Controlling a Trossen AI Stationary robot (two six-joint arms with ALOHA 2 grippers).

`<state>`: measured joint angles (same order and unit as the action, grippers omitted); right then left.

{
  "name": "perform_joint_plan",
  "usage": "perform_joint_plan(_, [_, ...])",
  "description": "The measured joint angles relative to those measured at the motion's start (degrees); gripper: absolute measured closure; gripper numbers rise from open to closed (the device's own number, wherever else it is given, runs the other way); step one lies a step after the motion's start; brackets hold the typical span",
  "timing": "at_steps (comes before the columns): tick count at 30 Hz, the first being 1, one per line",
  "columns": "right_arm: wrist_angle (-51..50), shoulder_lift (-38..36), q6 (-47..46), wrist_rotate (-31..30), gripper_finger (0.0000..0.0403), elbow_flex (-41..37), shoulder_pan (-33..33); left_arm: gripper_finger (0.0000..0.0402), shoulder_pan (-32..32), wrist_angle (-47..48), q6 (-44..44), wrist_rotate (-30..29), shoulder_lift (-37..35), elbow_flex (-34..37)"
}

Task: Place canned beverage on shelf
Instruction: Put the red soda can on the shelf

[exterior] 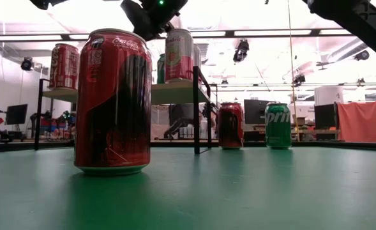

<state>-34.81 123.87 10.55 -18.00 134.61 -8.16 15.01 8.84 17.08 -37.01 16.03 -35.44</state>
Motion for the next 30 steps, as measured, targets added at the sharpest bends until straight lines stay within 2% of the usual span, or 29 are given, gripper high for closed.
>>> perform_joint_plan(16, [2.42, -0.08, -0.02, 0.29, 0.0394, -0.02, -1.41, 0.0047, 0.02, 0.04, 0.01, 0.00, 0.01, 0.00])
perform_joint_plan(22, [-1.91, -1.90, -0.94, 4.76, 0.0394, 0.24, -1.04, 0.0047, 0.01, 0.26, 0.01, -0.01, 0.02, 0.00])
perform_joint_plan(30, [-3.89, -1.32, -1.66, 4.48, 0.0394, 0.28, -1.65, 0.0047, 0.02, 0.28, 0.01, 0.00, 0.02, 0.00])
